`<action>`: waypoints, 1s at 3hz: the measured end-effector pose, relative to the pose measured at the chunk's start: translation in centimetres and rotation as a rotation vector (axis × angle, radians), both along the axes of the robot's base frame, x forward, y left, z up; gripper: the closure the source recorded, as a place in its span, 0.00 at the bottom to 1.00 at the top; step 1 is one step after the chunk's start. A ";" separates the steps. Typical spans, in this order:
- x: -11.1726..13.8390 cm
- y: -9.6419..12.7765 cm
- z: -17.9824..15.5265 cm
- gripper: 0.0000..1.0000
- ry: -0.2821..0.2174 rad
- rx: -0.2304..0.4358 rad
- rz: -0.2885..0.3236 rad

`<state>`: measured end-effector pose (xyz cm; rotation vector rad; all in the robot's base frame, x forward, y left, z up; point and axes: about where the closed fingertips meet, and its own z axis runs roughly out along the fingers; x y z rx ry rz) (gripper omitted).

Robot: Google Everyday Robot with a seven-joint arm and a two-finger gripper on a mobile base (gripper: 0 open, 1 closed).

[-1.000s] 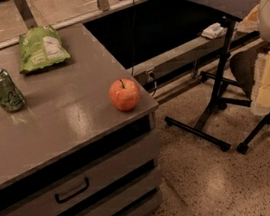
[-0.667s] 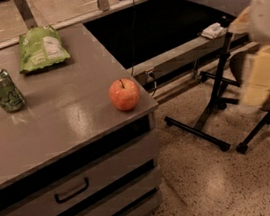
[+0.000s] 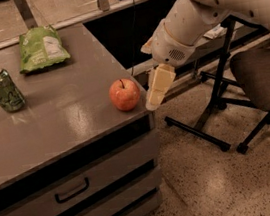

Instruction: Move apple near green can

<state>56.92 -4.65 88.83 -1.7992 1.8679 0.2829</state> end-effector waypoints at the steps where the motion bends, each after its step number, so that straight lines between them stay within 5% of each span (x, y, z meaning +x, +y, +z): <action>1: 0.0 0.0 0.0 0.00 0.000 0.000 0.000; 3: -0.5 4.2 -1.4 0.00 0.049 0.121 0.128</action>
Offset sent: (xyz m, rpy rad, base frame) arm -0.0001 0.0403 -0.0121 0.1938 0.0646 0.1337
